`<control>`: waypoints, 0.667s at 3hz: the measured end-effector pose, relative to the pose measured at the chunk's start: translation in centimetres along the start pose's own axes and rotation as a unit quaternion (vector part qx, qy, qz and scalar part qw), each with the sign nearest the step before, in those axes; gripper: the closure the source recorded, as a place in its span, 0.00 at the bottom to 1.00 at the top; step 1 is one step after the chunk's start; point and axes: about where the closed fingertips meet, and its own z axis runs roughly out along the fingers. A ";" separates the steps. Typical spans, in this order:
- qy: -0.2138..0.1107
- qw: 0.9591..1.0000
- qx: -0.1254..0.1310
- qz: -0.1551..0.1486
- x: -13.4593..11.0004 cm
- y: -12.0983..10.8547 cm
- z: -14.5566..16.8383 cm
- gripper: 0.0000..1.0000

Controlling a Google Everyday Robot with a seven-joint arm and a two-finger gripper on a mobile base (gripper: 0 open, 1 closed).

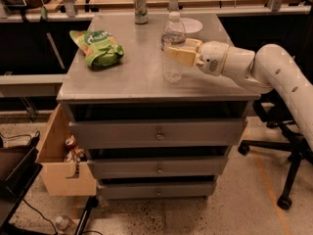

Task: Place water bottle upright

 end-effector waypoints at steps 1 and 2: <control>0.000 1.000 0.000 0.000 -0.1 0.0 0.0 0.61; 0.000 1.000 0.000 0.000 -0.1 0.0 0.0 0.38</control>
Offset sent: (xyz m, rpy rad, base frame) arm 0.0000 0.0001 0.0007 0.0000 0.0000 0.0002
